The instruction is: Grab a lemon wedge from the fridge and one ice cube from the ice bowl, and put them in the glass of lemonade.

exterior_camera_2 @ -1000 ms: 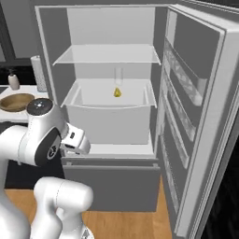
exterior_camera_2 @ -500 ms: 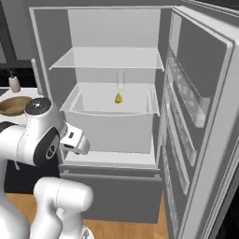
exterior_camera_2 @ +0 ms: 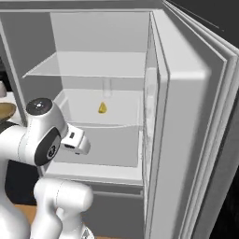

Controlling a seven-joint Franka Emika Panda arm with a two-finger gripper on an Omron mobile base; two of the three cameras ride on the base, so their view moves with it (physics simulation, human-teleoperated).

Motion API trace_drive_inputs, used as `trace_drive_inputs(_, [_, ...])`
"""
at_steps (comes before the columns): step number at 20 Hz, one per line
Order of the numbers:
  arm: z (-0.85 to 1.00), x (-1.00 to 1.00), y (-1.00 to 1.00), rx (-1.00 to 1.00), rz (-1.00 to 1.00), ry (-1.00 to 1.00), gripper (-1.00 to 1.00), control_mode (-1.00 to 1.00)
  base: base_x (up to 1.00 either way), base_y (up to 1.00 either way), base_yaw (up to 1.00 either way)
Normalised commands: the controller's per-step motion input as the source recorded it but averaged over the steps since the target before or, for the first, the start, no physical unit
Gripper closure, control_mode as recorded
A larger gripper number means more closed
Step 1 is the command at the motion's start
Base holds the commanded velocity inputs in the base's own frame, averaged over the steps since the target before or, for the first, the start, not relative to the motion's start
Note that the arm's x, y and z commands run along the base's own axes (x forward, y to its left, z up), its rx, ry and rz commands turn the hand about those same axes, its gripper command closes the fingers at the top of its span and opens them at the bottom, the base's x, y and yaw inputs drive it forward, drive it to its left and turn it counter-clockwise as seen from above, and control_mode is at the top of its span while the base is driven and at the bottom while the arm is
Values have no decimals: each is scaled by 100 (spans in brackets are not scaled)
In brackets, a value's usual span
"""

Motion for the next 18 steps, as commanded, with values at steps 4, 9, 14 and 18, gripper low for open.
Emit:
trace_drive_inputs(4, [0, 0, 0, 0, 0, 0, -100, 100, 62, 0, 0])
trace_drive_inputs(9, [0, 0, 0, 0, 0, 0, -100, 100, 56, 0, 0])
trace_drive_inputs(14, [0, 0, 0, 0, 0, 0, -100, 100, 7, 0, 0])
trace_drive_inputs(18, [0, 0, 0, 0, 0, 0, -100, 100, 6, 0, 0])
